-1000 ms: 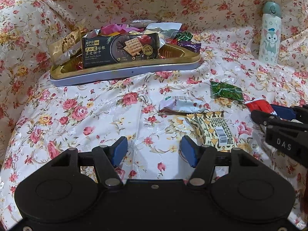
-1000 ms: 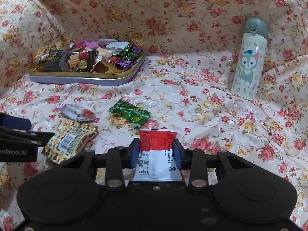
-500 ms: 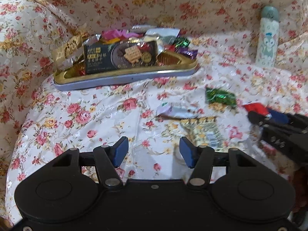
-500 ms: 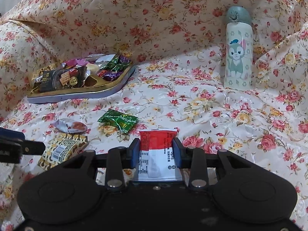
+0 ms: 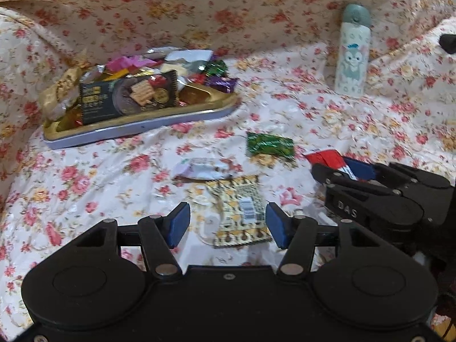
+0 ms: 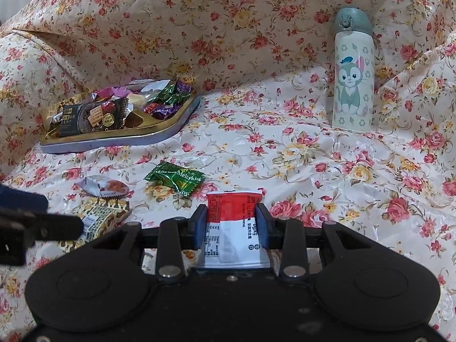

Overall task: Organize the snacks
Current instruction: 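Grasp yellow patterned biscuit packet with left tool while right tool holds red-white packet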

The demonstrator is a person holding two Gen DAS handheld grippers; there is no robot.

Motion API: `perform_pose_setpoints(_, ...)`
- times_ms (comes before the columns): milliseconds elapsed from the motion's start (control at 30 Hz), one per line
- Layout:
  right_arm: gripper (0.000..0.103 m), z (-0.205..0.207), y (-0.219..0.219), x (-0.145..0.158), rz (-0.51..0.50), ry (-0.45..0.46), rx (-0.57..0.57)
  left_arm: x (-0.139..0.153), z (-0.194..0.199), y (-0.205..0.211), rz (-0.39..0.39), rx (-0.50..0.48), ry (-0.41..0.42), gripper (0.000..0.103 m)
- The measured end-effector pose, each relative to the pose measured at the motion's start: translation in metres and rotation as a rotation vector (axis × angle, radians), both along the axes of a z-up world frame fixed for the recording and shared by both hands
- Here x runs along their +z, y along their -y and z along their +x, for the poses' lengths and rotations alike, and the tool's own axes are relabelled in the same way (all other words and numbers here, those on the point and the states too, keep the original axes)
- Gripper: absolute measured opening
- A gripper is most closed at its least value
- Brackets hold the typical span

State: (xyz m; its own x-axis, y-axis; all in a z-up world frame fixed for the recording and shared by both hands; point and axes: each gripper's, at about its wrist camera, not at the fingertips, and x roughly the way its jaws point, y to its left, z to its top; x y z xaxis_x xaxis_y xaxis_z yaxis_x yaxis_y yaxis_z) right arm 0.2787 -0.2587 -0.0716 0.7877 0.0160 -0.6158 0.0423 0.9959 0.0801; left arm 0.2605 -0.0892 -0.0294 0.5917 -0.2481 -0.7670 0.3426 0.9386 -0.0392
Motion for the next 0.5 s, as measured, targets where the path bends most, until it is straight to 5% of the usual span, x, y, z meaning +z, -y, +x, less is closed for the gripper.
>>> perform_pose_setpoints(500,0.037,0.001,0.0,0.0,0.0,-0.001,-0.003,-0.018,0.019,0.015,0.027,0.007,-0.052,0.061)
